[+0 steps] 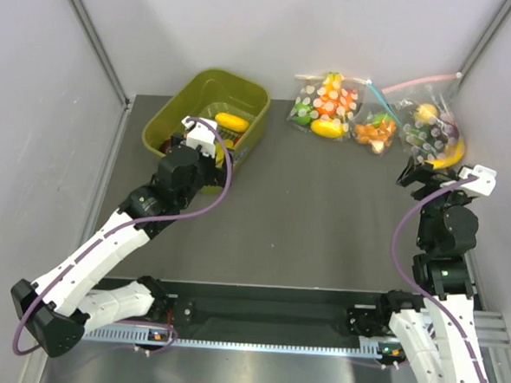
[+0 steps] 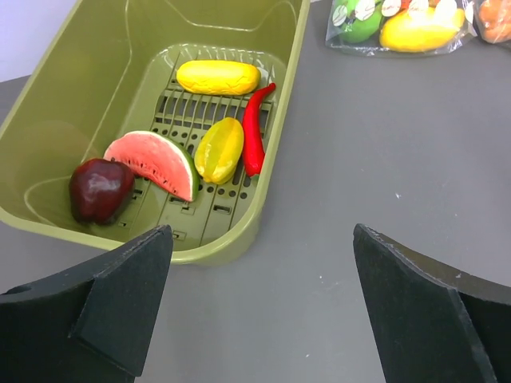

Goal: Open the zip-top bag and remove the fake food

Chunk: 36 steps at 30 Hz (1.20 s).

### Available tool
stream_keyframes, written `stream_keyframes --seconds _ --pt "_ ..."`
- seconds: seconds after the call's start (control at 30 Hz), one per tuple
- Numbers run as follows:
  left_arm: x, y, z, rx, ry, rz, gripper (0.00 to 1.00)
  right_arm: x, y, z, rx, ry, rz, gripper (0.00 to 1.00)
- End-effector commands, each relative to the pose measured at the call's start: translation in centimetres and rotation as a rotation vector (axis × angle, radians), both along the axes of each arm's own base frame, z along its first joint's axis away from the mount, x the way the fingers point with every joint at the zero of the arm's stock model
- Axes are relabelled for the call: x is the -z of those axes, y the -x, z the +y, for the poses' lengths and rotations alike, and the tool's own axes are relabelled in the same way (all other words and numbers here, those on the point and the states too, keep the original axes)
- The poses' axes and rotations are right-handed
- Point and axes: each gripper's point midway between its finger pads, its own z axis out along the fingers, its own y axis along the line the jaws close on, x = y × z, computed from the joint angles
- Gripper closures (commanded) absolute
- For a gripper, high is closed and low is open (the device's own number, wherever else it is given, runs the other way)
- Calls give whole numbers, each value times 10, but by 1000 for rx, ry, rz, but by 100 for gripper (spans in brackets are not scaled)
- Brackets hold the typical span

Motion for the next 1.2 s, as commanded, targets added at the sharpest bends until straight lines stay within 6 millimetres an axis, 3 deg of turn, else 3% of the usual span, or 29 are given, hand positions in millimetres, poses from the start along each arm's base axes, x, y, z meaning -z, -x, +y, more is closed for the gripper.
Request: stream_keyframes --seconds 0.0,0.2,0.27,0.3,0.37,0.4,0.43,0.47,0.5,0.53,0.57,0.6,0.63,0.67,0.7,0.73,0.77,0.8,0.83,0.87,0.9,0.93,0.97,1.0,1.03,1.1,1.17 --pt "-24 1 6 -13 30 -68 1 8 -3 -3 20 -15 16 0" --pt "-10 0 3 -7 17 -37 1 19 -15 -1 14 8 43 0" --pt "-10 1 -2 23 26 -30 1 12 -24 3 -2 14 41 0" --pt "-9 2 -5 35 28 -27 1 21 -37 4 -3 16 82 0" --pt "-8 4 -8 55 34 -23 1 12 -54 8 -20 14 96 0" --pt "-8 4 -9 61 36 -22 1 30 -75 13 -40 22 173 0" --pt "-8 4 -8 60 36 -23 1 18 -87 20 -79 20 176 0" --pt "-7 4 -9 59 36 -22 1 21 -99 22 -89 16 202 0" --pt "-7 4 -8 58 36 -22 1 45 -123 26 -103 14 282 0" --pt "-7 4 -8 56 38 -21 1 31 -137 31 -129 8 269 0" --pt "-6 4 -9 60 39 -19 1 56 -159 31 -125 4 338 0" --pt "-7 5 -9 62 40 -20 1 60 -171 32 -129 0 350 0" --pt "-8 5 -9 63 42 -24 1 46 -185 35 -140 -8 325 0" --pt "-7 5 -8 60 40 -22 1 51 -196 37 -149 -8 341 0" --pt "-9 6 -7 60 43 -27 1 75 -215 39 -155 -9 399 0" --pt "-10 6 -6 58 43 -30 1 62 -230 44 -176 -14 376 2" --pt "-10 6 -6 56 44 -33 1 69 -240 46 -185 -16 396 3" --pt "-10 7 -6 59 46 -34 1 94 -255 48 -189 -21 447 5" --pt "-12 7 -5 58 46 -37 1 85 -268 51 -196 -31 426 7" --pt "-12 7 -5 58 47 -38 1 91 -277 51 -194 -37 437 8" --pt "-14 8 -5 60 51 -43 1 114 -289 52 -193 -41 478 9" --pt "-14 9 -4 58 51 -44 1 105 -299 52 -192 -48 454 12" --pt "-14 9 -3 56 50 -46 1 109 -306 53 -193 -51 460 13" --pt "-16 9 -3 56 54 -52 1 127 -315 55 -192 -63 487 14" --pt "-17 9 -3 56 54 -55 1 117 -324 54 -187 -68 460 14" --pt "-16 10 -2 58 52 -53 1 138 -334 57 -187 -75 506 15" --pt "-17 10 -2 60 54 -56 1 135 -344 62 -190 -75 505 16"
